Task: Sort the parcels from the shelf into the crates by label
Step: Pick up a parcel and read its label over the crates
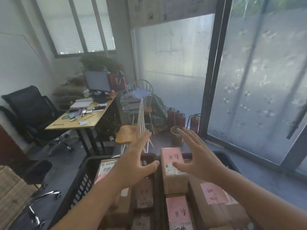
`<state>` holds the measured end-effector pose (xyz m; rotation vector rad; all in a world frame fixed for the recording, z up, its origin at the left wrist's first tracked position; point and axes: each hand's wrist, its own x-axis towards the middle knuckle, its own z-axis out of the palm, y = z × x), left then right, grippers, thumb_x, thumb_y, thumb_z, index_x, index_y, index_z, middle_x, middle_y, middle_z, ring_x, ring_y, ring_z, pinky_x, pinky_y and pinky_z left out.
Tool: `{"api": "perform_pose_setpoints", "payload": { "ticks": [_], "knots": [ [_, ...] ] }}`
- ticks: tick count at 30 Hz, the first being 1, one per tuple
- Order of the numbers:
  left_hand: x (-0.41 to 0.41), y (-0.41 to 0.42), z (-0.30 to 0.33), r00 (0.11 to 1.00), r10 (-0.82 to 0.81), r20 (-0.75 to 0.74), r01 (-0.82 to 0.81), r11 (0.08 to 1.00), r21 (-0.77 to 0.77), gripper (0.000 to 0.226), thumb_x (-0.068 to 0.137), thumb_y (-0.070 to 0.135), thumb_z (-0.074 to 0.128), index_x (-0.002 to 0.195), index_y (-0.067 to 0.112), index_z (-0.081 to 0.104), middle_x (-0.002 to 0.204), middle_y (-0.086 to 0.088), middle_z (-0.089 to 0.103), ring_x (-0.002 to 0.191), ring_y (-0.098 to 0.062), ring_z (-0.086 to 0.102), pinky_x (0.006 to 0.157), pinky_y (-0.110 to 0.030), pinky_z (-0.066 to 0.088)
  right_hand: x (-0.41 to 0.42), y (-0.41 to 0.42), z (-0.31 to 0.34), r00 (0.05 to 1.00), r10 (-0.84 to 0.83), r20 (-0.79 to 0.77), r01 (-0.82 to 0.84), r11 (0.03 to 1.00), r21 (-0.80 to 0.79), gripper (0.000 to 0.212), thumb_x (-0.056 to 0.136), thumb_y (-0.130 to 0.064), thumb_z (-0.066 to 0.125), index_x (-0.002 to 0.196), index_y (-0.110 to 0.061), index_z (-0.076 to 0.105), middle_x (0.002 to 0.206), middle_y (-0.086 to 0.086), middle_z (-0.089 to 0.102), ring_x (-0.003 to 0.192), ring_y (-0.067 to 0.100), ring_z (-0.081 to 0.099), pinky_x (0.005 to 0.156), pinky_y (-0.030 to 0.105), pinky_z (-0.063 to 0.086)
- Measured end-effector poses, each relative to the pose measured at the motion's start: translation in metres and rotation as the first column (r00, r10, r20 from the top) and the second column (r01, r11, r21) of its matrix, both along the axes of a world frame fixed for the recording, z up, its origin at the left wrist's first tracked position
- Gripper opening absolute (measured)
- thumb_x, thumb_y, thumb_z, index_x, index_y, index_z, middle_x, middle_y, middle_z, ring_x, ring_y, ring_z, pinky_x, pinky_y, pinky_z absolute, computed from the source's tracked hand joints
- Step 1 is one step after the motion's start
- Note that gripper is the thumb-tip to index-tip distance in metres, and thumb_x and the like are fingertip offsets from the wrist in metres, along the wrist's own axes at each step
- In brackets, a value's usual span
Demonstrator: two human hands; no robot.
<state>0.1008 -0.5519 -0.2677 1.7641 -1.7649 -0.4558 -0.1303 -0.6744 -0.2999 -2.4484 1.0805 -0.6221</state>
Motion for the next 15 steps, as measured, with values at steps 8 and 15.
{"api": "perform_pose_setpoints", "payload": {
  "ticks": [8, 15],
  "knots": [
    [-0.040, 0.061, 0.050, 0.966, 0.179, 0.186, -0.157, 0.979, -0.127, 0.118, 0.078, 0.076, 0.073, 0.161, 0.052, -0.008, 0.166, 0.038, -0.003, 0.153, 0.011, 0.002, 0.124, -0.029, 0.018, -0.039, 0.025, 0.066, 0.964, 0.263, 0.039, -0.261, 0.964, -0.058, 0.117, 0.074, -0.076, 0.077, 0.153, -0.069, -0.010, 0.164, -0.042, -0.013, 0.159, 0.003, 0.006, 0.127, 0.048, 0.025],
    [-0.104, 0.171, 0.073, 0.840, 0.454, 0.299, -0.412, 0.890, -0.195, 0.124, 0.073, 0.084, 0.071, 0.157, 0.056, -0.016, 0.156, 0.048, -0.021, 0.150, 0.016, -0.013, 0.123, -0.027, 0.009, -0.045, 0.084, 0.107, 0.772, 0.635, 0.032, -0.623, 0.766, -0.160, 0.119, 0.070, -0.086, 0.069, 0.155, -0.065, -0.012, 0.161, -0.046, -0.014, 0.156, -0.007, -0.003, 0.127, 0.036, 0.016]
  ]
}}
